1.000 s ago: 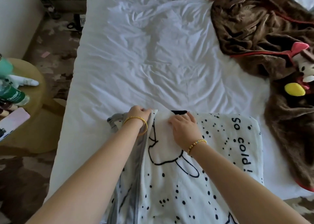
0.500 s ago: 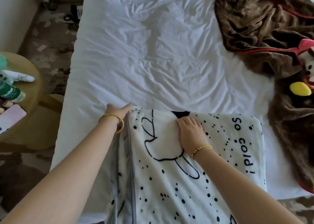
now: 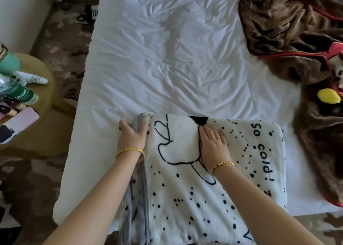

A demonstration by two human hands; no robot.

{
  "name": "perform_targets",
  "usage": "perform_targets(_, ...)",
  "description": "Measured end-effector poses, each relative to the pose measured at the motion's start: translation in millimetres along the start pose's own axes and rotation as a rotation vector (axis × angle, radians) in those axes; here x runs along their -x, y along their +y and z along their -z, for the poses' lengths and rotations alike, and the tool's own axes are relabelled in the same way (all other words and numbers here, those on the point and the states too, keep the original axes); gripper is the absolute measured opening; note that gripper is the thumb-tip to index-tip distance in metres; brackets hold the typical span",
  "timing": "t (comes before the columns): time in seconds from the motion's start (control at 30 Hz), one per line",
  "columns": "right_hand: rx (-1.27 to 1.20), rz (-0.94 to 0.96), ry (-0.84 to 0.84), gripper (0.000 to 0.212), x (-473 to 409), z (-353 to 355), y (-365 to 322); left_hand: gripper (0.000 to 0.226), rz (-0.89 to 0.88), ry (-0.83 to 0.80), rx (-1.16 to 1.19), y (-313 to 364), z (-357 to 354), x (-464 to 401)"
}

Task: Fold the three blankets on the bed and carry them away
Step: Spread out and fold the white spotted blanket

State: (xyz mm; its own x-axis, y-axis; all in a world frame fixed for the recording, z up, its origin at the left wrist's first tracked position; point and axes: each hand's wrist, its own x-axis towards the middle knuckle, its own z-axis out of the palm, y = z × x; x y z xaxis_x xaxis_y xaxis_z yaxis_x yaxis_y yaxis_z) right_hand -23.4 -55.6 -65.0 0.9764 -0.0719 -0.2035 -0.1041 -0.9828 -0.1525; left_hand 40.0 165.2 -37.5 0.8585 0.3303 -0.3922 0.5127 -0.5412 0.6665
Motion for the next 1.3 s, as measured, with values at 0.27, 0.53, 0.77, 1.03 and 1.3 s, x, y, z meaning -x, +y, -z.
perform_targets(0.27,-0.051,-0.031,0.058,0.049,23.3,-11.1,1.1,0.047,0.121,0.217,0.074,-50.4,35.3,20.8)
perform_targets(0.53,-0.105,-0.051,0.095,0.047,81.5,-25.2,15.9,0.043,0.111,-0.037,-0.014,-86.9,2.5,122.8)
perform_targets(0.77,-0.123,-0.047,0.084,0.048,114.4,-39.6,20.3,0.024,0.212,-0.06,0.154,-132.5,12.7,150.8)
perform_targets(1.03,-0.125,-0.028,0.085,0.048,120.4,-45.0,21.8,0.026,0.283,0.007,0.125,-165.0,22.3,162.0)
perform_targets(1.3,-0.119,-0.03,0.066,0.049,122.6,-50.0,23.2,0.017,0.392,0.06,0.431,-179.4,22.7,156.3)
